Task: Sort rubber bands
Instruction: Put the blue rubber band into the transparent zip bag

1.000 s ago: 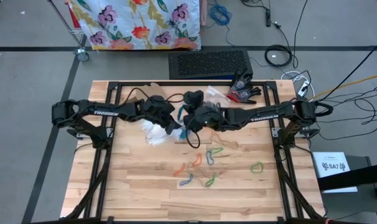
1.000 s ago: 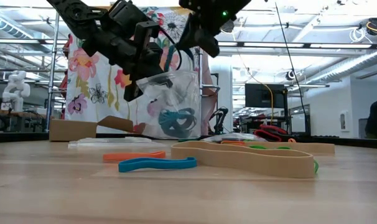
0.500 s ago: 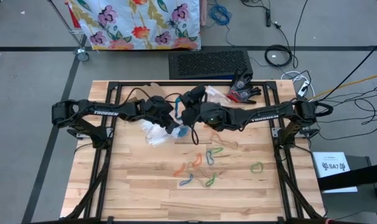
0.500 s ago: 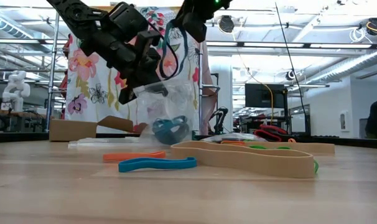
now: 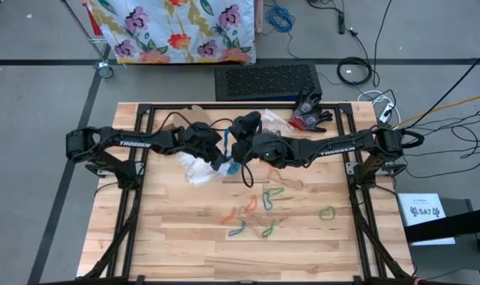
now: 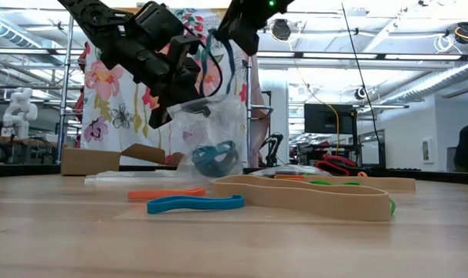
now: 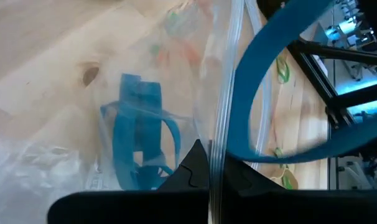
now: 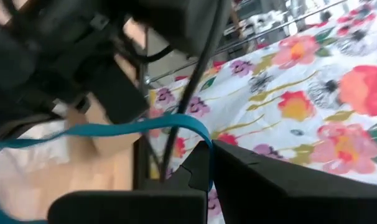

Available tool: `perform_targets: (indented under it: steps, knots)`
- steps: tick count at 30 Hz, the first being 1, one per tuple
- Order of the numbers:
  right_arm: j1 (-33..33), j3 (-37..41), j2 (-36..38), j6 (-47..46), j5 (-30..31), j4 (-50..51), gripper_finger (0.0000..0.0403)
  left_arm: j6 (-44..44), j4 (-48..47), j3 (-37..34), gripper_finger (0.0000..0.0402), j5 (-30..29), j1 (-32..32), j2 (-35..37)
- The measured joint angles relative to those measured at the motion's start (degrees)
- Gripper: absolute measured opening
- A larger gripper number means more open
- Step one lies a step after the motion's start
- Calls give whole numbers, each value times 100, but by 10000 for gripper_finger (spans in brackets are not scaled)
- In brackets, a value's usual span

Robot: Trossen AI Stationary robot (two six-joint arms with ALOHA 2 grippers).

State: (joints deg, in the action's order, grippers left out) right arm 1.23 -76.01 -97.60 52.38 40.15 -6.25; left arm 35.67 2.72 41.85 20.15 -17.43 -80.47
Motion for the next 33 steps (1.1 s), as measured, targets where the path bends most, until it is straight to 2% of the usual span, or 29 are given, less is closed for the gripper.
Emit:
perform_targets:
  steps: [5, 12, 19, 24, 30, 33]
  knots:
    - [-10, 2, -2, -838, -760, 772, 0, 7, 267, 0, 0, 117, 5, 0]
    - [-16, -2, -120, -1647, -1482, 1068, 0, -19, 341, 175, 0, 174, 103, 0]
    - [-49, -2, -278, -2698, -1912, 1837, 0, -48, 316, 188, 0, 217, 133, 0]
    - [-135, 7, -289, -3093, -2106, 2300, 0, -64, 353, 190, 0, 217, 144, 0]
    - [-443, -17, -465, -3518, -3121, 2365, 0, -146, 516, 188, 0, 304, 181, -5]
    - [-628, -12, -641, -3899, -4392, 2809, 0, -200, 511, 259, 0, 361, 208, -6]
